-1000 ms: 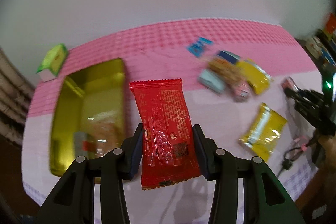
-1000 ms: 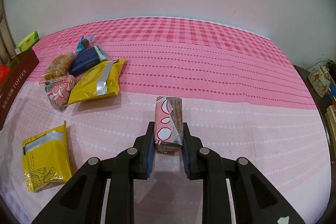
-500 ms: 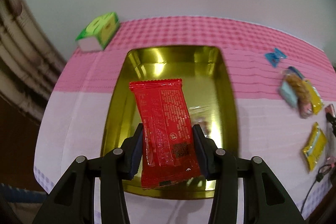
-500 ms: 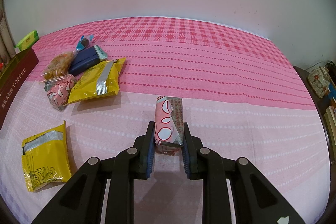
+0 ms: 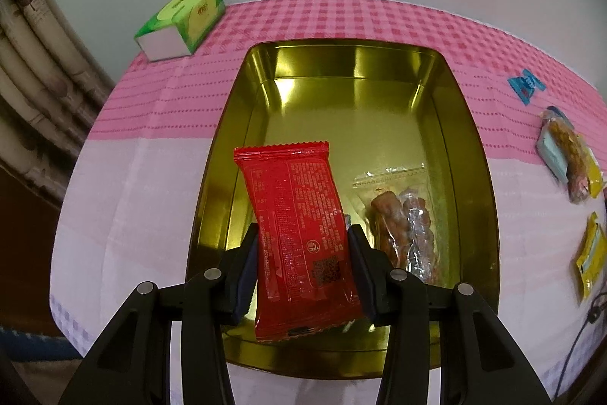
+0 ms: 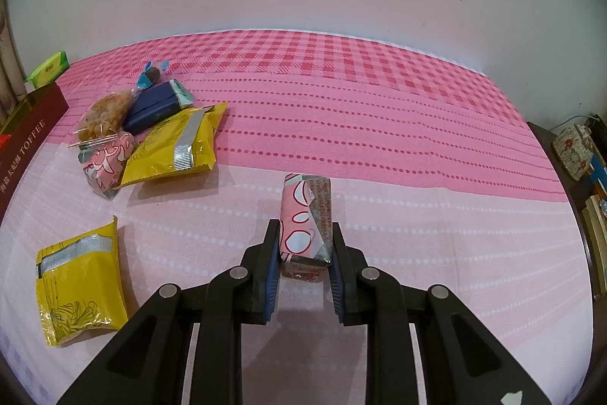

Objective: Organize snacks
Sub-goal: 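Carry the red wrapper over the tin with the left tool, then lower the red wrapper into the tin and open the left tool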

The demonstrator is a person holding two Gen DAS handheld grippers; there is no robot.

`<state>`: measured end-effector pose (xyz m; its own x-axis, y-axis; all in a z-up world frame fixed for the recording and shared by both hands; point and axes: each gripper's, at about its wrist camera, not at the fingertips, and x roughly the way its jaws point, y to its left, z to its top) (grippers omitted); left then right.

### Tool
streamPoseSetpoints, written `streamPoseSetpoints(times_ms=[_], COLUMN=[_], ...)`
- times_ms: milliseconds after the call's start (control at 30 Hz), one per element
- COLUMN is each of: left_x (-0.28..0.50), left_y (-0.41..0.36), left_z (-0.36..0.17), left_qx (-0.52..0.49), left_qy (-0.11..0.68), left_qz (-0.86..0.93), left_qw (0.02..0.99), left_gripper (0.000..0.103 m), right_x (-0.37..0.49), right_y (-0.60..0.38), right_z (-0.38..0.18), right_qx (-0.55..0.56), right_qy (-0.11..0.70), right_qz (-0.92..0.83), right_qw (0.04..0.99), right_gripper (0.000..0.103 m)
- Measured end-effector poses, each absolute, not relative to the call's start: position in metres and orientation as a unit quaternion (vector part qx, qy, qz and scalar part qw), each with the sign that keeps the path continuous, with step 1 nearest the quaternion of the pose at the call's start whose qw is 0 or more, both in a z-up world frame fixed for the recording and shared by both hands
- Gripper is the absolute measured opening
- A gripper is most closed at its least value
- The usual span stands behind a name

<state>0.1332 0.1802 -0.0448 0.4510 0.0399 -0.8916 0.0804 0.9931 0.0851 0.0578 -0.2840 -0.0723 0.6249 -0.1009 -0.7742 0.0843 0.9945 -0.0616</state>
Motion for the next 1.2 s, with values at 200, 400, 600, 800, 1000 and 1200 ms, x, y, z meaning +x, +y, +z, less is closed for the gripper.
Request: streamPoseSetpoints(times_ms=[200,400,600,800,1000,1200], left_x=[0.133,0.131,0.124,0.11,0.088,0.066], left_y=[0.18,0.183,0.184,0.185,0.193,0.215], left_z=[-0.044,-0.042,-0.031,-0.016,-0.003,0.003], left_qx=[0.059,0.053,0.055,0.059,0.085,0.069], left_qy=[0.524,0.52,0.502,0.484,0.462,0.458], left_qz=[-0.014,-0.014,-0.02,-0.023,-0.003,0.007], left_qw=[0.85,0.852,0.863,0.873,0.883,0.886], left_gripper=[0.047,0.053,0.068,0.072,0.078,0.083], right_x=[0.059,0.062,0.056,0.053,0.057,0.064], right_y=[-0.285,-0.281,-0.272,-0.237,-0.166,-0.096], right_z=[-0.072,-0.07,-0.05,-0.015,0.008,0.014], right_qx=[-0.002,-0.014,-0.02,-0.023,-0.033,-0.036], right_qy=[0.435,0.446,0.434,0.406,0.391,0.388], right_qz=[-0.06,-0.071,-0.081,-0.05,0.025,0.099], right_qw=[0.899,0.892,0.897,0.912,0.919,0.915], right_gripper=[0.021,0.02,0.02,0.02,0.02,0.02])
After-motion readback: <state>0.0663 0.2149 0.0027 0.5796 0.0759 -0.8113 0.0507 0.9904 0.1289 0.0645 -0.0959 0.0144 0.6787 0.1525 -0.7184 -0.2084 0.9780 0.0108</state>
